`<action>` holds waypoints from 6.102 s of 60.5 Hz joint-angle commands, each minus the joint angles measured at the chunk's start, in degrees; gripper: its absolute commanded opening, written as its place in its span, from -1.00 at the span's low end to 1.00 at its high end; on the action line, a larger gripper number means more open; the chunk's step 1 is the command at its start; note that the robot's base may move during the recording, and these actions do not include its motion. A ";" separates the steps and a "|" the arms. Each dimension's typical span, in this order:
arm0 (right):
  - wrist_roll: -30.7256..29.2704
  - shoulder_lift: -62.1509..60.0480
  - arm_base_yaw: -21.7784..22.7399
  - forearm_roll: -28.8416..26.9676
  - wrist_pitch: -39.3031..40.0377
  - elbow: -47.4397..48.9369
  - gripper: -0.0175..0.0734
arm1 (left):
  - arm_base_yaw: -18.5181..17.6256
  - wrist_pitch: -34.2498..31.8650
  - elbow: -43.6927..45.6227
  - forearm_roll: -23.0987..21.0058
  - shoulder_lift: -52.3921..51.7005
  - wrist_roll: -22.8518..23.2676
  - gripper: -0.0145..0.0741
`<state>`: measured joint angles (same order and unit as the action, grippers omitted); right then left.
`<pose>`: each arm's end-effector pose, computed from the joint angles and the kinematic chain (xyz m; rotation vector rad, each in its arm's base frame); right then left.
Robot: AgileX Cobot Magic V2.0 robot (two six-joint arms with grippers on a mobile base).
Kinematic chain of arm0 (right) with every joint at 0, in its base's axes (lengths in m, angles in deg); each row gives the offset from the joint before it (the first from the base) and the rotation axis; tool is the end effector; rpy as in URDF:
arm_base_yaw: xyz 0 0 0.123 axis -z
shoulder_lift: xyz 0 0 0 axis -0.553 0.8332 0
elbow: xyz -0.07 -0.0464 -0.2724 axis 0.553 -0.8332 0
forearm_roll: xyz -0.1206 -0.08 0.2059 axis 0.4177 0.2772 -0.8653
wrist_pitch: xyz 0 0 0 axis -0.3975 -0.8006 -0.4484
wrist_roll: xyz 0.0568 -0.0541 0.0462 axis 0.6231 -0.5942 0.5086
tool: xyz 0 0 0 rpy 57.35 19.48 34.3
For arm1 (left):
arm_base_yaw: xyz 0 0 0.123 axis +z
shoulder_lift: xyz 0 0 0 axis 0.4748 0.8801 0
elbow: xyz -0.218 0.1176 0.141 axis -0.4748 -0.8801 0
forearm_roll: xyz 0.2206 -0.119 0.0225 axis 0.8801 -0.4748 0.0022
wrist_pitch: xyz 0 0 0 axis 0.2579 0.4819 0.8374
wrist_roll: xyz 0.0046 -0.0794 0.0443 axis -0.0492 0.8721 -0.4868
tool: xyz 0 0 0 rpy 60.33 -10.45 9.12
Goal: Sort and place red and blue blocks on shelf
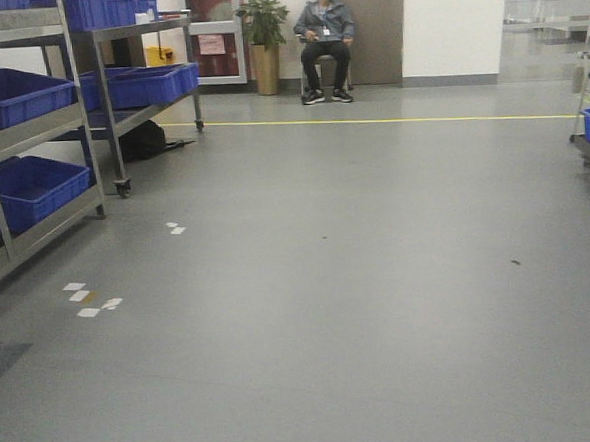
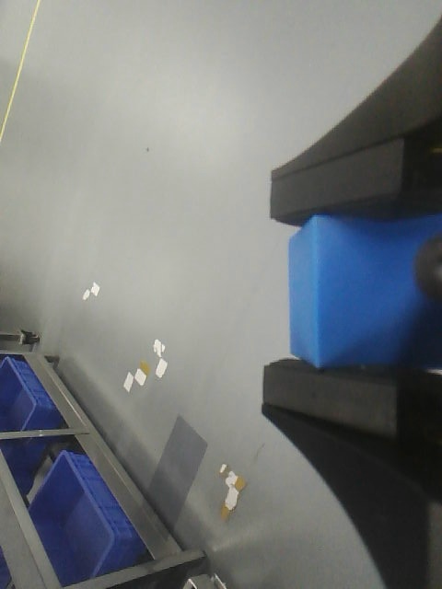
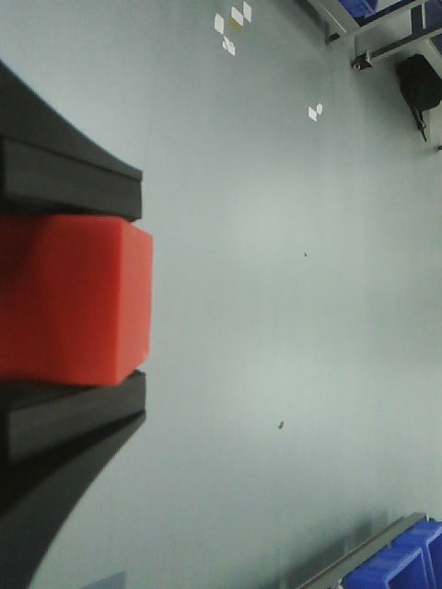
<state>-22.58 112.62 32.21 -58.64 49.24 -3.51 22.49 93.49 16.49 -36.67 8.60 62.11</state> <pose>0.1167 0.0002 0.3185 0.1404 1.8559 0.0952 0.1060 0.0054 0.3237 -0.2890 1.9135 -0.0825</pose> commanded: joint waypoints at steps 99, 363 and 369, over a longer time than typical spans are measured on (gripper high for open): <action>-0.26 -0.05 0.32 0.87 5.19 1.64 -0.48 | -0.06 -4.36 1.74 0.82 0.27 0.42 -0.41; -0.26 -0.05 0.32 0.87 5.25 1.64 -0.48 | -0.18 -4.36 1.74 0.82 0.27 0.42 -0.41; -0.26 -0.05 0.32 0.87 5.87 1.64 -0.48 | -0.18 -4.36 1.74 0.82 0.27 0.42 -0.41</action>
<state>-22.58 112.62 32.21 -58.51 49.24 -3.51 22.49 93.38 16.49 -36.67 8.60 62.11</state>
